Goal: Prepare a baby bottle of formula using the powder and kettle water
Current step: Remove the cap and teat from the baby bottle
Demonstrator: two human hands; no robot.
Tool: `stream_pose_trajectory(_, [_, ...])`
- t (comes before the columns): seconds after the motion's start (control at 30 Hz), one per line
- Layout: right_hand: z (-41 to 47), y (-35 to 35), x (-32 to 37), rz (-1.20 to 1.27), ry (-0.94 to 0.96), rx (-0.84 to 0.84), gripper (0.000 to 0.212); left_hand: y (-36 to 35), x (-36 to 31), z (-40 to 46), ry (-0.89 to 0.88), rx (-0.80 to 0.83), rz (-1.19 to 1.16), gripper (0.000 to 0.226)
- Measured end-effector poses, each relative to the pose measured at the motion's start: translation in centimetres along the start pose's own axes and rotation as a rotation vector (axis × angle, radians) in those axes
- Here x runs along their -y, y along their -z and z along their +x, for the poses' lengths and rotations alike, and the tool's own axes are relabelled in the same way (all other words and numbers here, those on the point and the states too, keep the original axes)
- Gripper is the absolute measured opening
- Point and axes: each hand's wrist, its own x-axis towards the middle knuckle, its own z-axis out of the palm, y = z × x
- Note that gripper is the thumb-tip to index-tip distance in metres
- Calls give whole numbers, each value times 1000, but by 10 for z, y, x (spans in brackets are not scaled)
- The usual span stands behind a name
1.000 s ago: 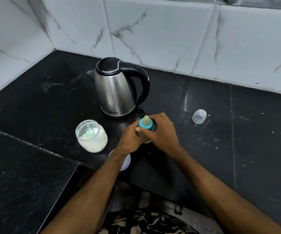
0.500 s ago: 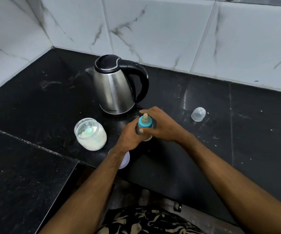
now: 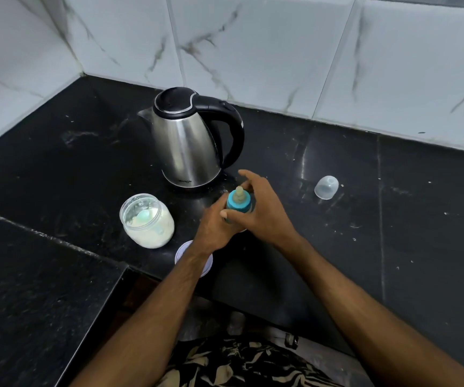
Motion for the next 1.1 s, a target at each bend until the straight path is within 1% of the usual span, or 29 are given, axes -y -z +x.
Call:
stream_pose_trajectory(0.07, [-3,-8,2,-34,-16,-112,78,-1,-1,0,9,-1,3,64])
stream_pose_trajectory(0.1, [-3,-10,3,-30,-15,-132,75,-1,-2,-1,18,-2,-3,64])
stream_pose_trajectory(0.17, [-4,-7,2,36,-5,-95,72,0,-2,-2,26,-5,-20,60])
stream_pose_trajectory(0.23, [-5,-1,1,116,3,-9,71,0,-1,-2,18,-6,-30,58])
stream_pose_trajectory(0.3, [-6,4,-2,122,23,36,73,0,0,-2,8,-12,-18,55])
stream_pose_trajectory(0.33, [-6,3,-2,93,31,28,75,0,0,-2,1,-16,-5,54])
stream_pose_trajectory(0.4, [-6,-2,1,17,22,-45,78,-1,-1,-1,-4,-8,19,57])
stream_pose_trajectory(0.47, [-5,-8,4,-31,4,-128,73,-2,-2,0,12,3,22,60])
stream_pose_trajectory(0.53, [-5,-9,5,-13,-4,-151,67,-2,-2,0,24,7,-3,61])
stream_pose_trajectory(0.63, [-7,-2,5,70,-3,-53,61,-1,-1,-1,17,3,-10,59])
stream_pose_trajectory(0.7, [-6,3,4,79,19,7,64,-1,-1,-1,18,0,-8,58])
stream_pose_trajectory(0.77, [-4,3,3,48,18,-8,71,-1,-3,-2,18,4,3,58])
stream_pose_trajectory(0.83, [-3,-1,4,-12,-12,-66,76,-1,-4,-2,20,7,11,60])
stream_pose_trajectory(0.93, [-3,-5,5,-45,-31,-118,70,-2,-3,-1,38,8,7,62])
stream_pose_trajectory(1.1, [-4,-2,6,-5,10,-13,69,-3,2,1,11,-20,3,55])
